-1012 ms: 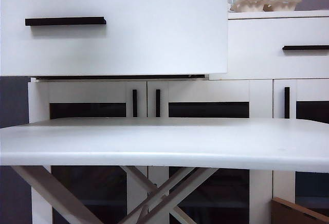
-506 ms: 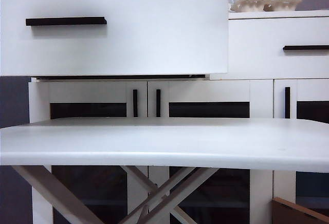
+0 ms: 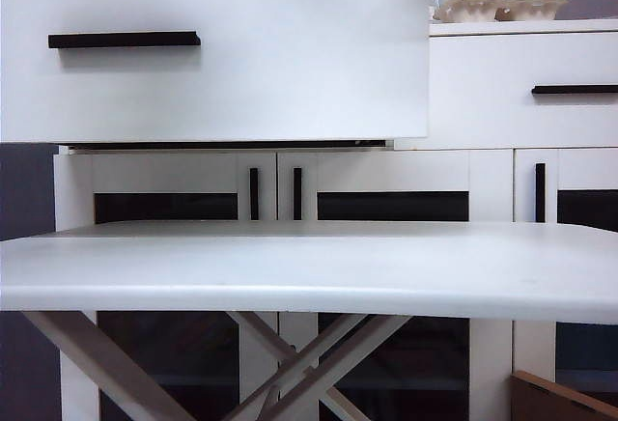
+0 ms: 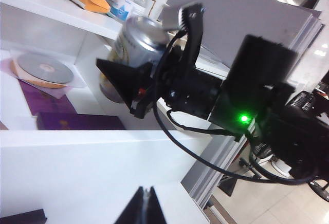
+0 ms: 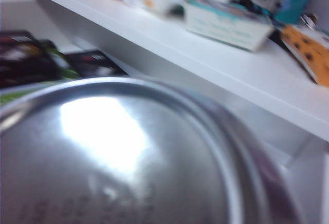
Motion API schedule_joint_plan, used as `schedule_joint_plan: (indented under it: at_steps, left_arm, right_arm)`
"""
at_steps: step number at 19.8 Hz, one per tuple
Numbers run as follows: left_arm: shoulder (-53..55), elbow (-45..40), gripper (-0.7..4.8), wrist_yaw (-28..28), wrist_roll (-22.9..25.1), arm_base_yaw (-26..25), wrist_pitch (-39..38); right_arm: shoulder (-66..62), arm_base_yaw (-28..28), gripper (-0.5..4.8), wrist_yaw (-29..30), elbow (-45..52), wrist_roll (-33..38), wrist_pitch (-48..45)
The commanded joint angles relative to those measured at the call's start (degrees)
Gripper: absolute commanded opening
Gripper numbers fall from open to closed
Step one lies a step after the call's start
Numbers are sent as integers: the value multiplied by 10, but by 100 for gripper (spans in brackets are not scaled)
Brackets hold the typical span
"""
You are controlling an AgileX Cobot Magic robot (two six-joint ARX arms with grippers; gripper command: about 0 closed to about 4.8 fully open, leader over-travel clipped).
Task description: Pick up a can of beer from the white table, open the left drawer, place the beer inside the drawer, and finally close the drawer.
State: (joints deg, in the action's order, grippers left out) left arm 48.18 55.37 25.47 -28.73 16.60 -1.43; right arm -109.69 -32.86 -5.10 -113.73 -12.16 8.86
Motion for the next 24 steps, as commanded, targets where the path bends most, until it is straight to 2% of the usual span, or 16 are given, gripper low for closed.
schedule_joint_plan:
  at_steps: [1, 6, 14, 16, 19, 20, 23, 24]
  left_arm:
    - [-1, 2, -5, 1, 3, 0, 6]
    - [-1, 2, -5, 0, 2, 0, 7]
    - [-2, 2, -5, 1, 2, 0, 7]
    - [-2, 2, -5, 2, 2, 0, 7]
    - [-2, 2, -5, 3, 0, 0, 7]
    - [-2, 2, -5, 3, -4, 0, 7]
    - [-2, 2, -5, 3, -4, 0, 7]
    - [-2, 2, -5, 3, -4, 0, 7]
  right_arm:
    - [5, 8, 125, -17, -8, -33, -32]
    - [-7, 9, 105, -25, -8, -55, -9]
    - [-35, 9, 122, -27, -8, -54, 25]
    - [-37, 9, 176, -27, -8, -54, 33]
    - [-37, 9, 202, -27, -8, -54, 33]
    - [-37, 9, 257, -27, -8, -54, 34]
    - [-37, 9, 281, -27, -8, -54, 34]
    - [-37, 9, 342, -25, -8, -54, 34]
